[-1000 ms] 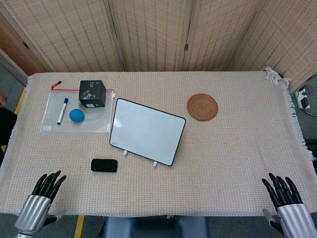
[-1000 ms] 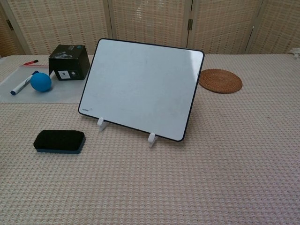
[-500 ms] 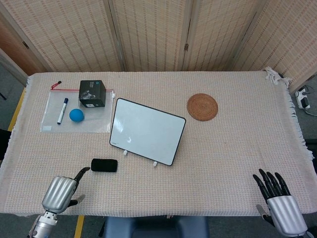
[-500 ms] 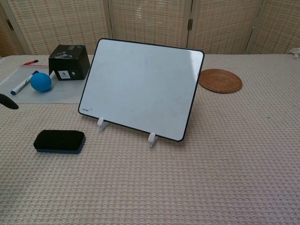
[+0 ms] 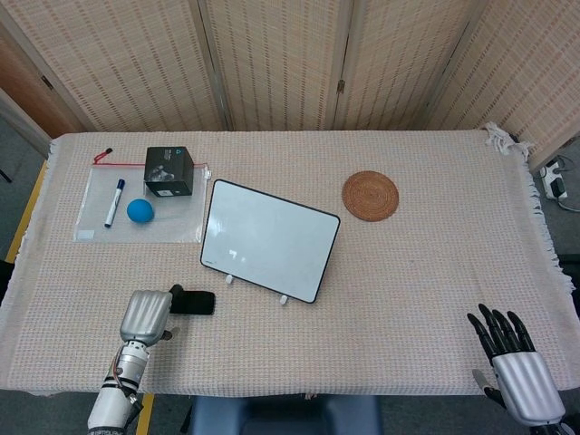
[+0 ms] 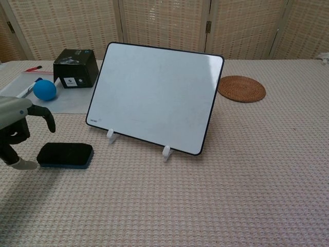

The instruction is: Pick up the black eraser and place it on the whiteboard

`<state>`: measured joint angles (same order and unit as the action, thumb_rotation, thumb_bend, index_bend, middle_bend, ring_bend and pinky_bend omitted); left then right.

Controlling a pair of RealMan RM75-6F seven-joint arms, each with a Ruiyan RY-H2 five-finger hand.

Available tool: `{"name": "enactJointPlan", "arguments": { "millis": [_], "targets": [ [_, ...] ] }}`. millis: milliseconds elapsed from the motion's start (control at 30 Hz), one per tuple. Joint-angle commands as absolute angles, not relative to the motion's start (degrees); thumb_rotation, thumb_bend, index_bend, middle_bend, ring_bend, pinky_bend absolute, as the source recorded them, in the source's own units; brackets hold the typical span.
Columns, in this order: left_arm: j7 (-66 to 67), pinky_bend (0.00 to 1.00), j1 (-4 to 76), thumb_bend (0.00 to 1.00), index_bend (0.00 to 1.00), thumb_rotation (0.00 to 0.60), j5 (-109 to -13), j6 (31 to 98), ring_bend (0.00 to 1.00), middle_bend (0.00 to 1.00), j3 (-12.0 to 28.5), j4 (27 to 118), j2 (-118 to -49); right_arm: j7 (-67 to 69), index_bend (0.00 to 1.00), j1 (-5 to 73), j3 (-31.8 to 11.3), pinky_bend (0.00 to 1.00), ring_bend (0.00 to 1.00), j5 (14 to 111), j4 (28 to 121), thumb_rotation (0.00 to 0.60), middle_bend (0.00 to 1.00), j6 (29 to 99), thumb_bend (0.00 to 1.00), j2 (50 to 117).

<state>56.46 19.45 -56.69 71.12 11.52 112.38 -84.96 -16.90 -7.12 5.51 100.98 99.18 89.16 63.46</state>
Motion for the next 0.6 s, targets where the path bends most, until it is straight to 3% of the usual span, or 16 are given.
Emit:
{"name": "enactJointPlan", "arguments": {
  "millis": [33,333,600],
  "targets": [
    [58.8,1.0,23.3,0.19,0.39,0.6,-51.0,71.3,1.0,1.0,13.3,109.9,-88.1,-17.2,0.0,-7.0,5.4,0.0,0.0,100.6,99.3,0.6,0.0,88.9,0.31,63.6],
    [59.9,1.0,27.9,0.19,0.33,0.6,-45.6,72.1,1.0,1.0,12.9,105.9,-90.9,-16.9,0.0,-6.8,5.0,0.0,0.0,99.4,99.6,0.6,0.0,88.9,0.31,63.4],
    [59.0,1.0,30.9,0.19,0.35,0.6,-40.3,71.0,1.0,1.0,12.7,102.6,-90.6,-16.6,0.0,-6.1,4.3,0.0,0.0,97.7,99.6,0.6,0.0,88.1,0.31,63.3]
  ]
}}
